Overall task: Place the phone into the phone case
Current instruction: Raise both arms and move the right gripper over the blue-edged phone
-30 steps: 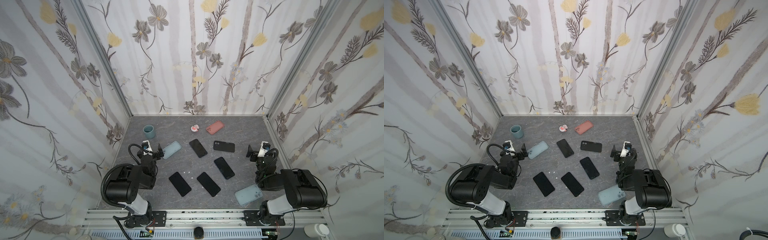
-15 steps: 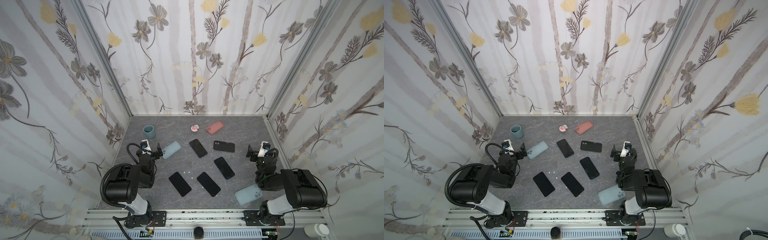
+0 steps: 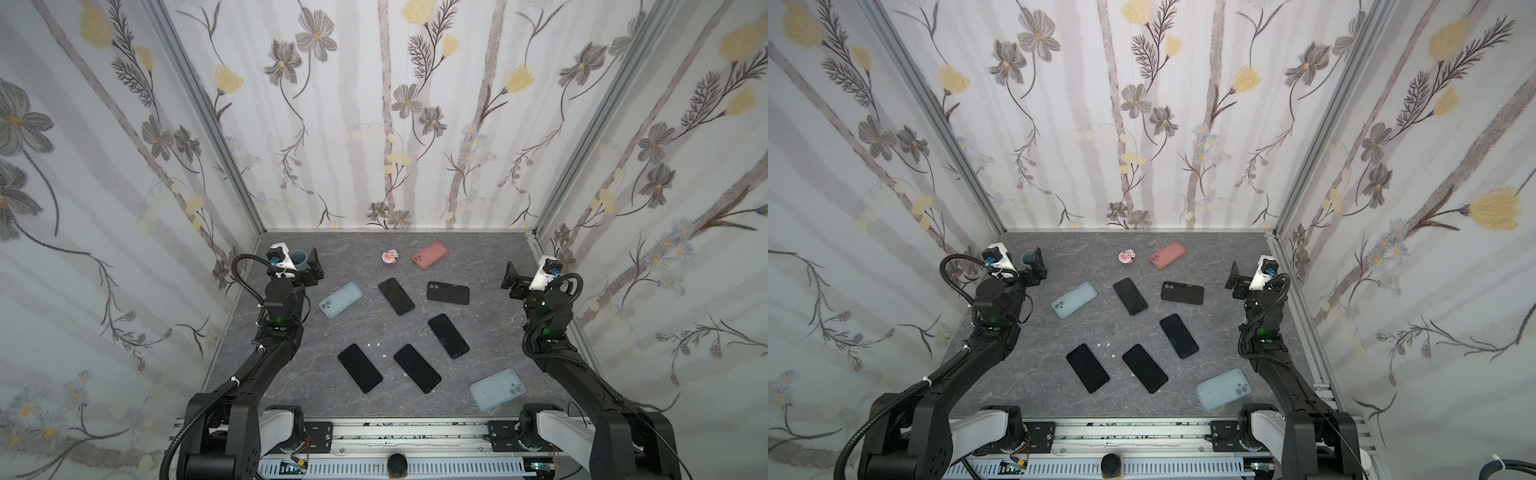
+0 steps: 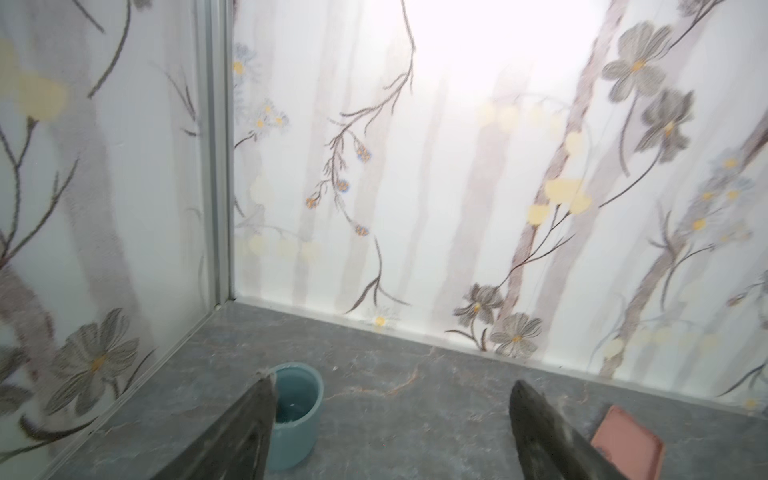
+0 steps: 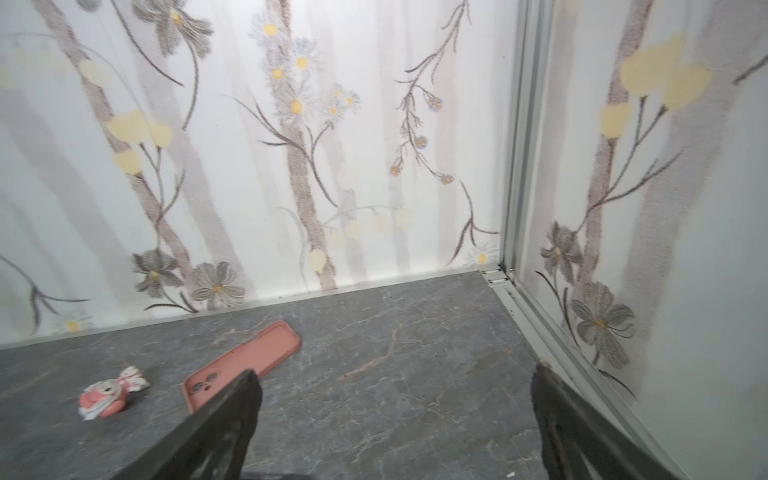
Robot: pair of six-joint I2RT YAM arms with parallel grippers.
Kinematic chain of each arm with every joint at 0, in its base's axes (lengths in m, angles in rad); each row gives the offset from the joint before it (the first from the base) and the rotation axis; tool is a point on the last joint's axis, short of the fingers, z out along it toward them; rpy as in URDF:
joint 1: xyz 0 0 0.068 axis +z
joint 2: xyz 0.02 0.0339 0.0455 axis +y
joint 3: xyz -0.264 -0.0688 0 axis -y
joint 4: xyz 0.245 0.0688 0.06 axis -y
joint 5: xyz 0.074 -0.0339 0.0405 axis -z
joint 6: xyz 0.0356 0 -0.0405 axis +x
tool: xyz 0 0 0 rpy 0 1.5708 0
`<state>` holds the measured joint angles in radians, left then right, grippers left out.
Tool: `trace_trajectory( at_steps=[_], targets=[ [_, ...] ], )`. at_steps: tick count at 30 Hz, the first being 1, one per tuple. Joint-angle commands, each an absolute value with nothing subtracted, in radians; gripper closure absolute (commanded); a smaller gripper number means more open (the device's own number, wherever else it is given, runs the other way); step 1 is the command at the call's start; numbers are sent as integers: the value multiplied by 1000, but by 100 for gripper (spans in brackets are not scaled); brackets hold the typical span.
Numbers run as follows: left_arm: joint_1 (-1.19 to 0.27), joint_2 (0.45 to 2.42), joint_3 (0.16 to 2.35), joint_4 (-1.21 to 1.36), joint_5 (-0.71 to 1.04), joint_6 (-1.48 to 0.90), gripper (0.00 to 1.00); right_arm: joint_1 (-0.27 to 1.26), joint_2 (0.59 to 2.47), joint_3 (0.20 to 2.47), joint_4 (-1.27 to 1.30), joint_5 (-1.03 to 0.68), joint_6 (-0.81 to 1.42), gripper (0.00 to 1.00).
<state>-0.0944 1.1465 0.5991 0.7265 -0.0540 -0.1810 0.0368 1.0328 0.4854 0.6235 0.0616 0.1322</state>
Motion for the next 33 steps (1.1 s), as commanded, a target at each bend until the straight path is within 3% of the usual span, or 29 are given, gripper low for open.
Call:
trace_trajectory(
  at_steps=[1,8,16,23,33],
  targets=[
    [-148,1110,679,527,54,-273,15,91,979,546,312,-19,179,4],
    [-295,1045,763,338,211,-193,14,340,928,635,160,-6,156,8],
    [-354,921,689,185,311,-42,12,599,1050,806,-2,27,-27,4],
    [-355,792,550,156,199,7,8,766,1210,926,-84,9,-179,1],
    [-348,791,521,132,-159,8,4,813,1449,1036,-89,12,-78,2]
  ],
)
